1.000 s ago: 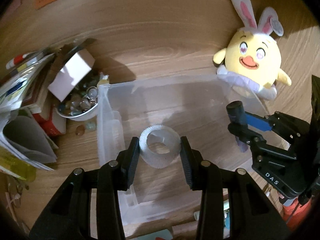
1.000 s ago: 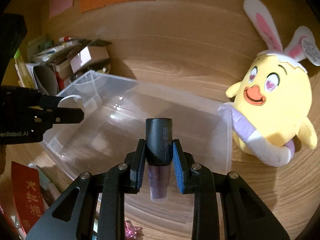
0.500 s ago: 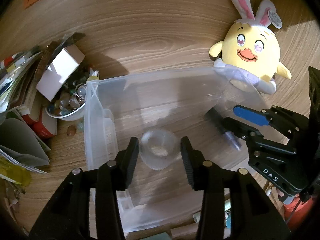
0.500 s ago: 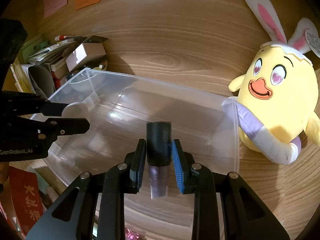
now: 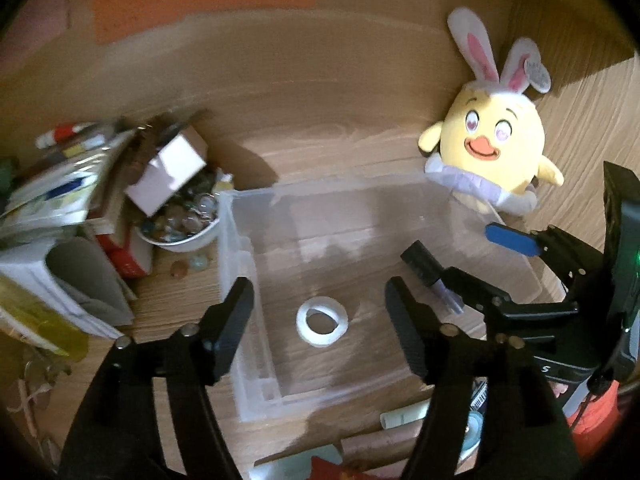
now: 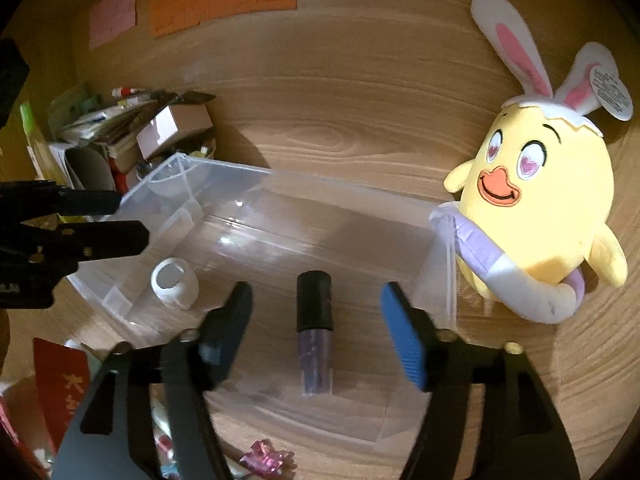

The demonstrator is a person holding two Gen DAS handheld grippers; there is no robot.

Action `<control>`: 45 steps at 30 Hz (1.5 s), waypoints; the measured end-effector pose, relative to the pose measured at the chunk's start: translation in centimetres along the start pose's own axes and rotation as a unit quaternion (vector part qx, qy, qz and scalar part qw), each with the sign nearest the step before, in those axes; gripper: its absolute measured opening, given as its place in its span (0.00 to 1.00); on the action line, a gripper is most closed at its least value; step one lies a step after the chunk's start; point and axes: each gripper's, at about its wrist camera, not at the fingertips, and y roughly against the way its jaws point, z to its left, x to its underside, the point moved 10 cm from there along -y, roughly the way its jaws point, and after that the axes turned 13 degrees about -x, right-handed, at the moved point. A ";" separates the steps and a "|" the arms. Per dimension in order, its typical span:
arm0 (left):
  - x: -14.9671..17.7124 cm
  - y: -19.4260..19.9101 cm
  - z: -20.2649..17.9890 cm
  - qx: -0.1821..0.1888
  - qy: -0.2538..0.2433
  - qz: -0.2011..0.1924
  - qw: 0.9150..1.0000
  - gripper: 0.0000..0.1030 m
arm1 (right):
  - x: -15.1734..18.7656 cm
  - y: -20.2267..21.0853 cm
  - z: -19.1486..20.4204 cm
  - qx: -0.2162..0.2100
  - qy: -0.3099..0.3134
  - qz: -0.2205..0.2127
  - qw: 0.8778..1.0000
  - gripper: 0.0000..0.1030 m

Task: Organize objects
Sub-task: 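Open both grippers to drop the tape roll and marker into the box, then move both grippers back toward the dropper bottle and red packet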

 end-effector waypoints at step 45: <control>16.9 9.3 3.9 -0.039 0.057 -0.023 0.997 0.89 | 13.4 9.4 11.7 -0.072 0.004 -0.008 0.997 0.79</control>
